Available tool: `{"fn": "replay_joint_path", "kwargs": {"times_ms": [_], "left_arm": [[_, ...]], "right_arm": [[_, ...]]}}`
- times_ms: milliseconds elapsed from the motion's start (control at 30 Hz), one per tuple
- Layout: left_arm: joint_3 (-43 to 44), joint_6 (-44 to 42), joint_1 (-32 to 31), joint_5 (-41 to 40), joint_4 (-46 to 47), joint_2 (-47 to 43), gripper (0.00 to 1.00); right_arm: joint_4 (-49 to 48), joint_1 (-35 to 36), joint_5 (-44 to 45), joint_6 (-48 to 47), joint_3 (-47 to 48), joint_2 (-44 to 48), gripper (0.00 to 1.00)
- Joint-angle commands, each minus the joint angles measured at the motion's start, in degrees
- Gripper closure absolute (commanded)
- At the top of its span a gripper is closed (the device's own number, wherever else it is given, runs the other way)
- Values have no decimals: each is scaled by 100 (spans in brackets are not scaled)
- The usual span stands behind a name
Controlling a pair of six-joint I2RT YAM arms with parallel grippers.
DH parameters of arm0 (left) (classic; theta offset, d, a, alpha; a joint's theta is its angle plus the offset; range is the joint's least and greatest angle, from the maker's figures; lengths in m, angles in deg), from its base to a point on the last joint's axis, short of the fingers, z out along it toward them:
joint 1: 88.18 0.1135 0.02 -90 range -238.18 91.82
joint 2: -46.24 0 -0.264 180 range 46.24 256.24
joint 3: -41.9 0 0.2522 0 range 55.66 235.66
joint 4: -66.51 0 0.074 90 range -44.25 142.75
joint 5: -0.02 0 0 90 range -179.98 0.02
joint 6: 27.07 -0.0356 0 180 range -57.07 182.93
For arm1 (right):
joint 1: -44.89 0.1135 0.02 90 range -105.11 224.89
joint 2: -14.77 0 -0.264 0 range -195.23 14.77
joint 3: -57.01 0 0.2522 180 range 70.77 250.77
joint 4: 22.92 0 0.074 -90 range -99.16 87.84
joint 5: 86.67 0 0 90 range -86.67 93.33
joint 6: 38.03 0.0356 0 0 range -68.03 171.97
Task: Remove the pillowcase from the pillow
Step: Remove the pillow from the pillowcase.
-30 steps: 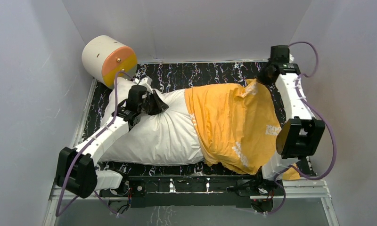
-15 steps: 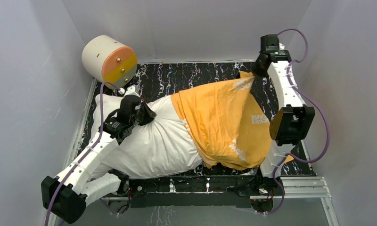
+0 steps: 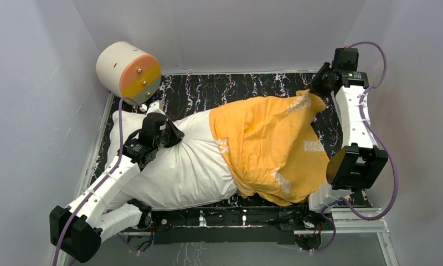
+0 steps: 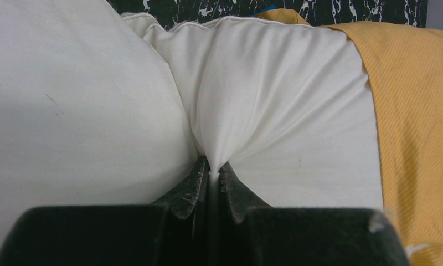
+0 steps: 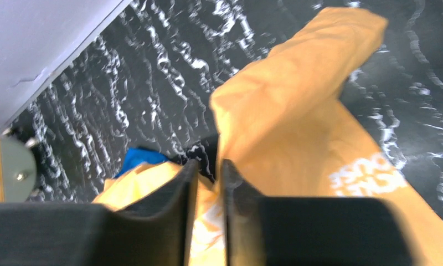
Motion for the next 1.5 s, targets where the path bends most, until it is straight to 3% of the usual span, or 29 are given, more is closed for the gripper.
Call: {"fn": "replay_joint_path", "kwargs": {"times_ms": [0,100,167,367,400,433,467,733,833,933,1033,1133,1233,1433,1467], "left_arm": [[-264,-221,46,-256,-886,-43,100],[-243,-248,46,-196,-881,-28,100],[-233,-258,46,-150,-868,-9,100],[-220,-291,46,-36,-873,-44,100],[-216,-307,46,-18,-890,-69,100],[-208,-326,46,-6,-894,-89,100],[-207,-336,46,3,-902,-101,100],[-215,-291,46,144,-850,-36,100],[-215,-275,46,136,-844,-30,100],[-235,-247,46,-41,-939,-110,100],[-299,-214,46,-302,-1055,-281,100],[-332,-89,46,-566,-1184,-404,100],[-486,32,46,-813,-1143,-636,100],[-584,130,46,-874,-1112,-711,100],[-577,122,46,-853,-1114,-703,100]], "right_arm": [[-835,125,-1375,282,-866,517,55],[-689,508,-1972,88,-973,399,49],[-528,909,-1658,109,-950,239,47],[-1223,1119,-1523,1252,-1718,191,41],[-1472,1137,-1596,1410,-1847,204,33],[-1684,1139,-1721,1510,-1943,195,5],[-1771,1141,-1813,1578,-1962,148,2],[-1862,1178,-1506,2173,-2093,-189,1],[-2246,1179,-1820,2396,-2296,-368,9],[-2118,1161,-1704,2289,-2113,-509,32],[-1872,1145,-1066,2032,-1833,-419,46],[-1601,1123,-179,1580,-1510,-251,77],[-1559,1029,-11,1175,-1344,-145,97],[-1299,913,-260,934,-964,-195,100],[-1298,901,-368,961,-994,-183,95]]}}
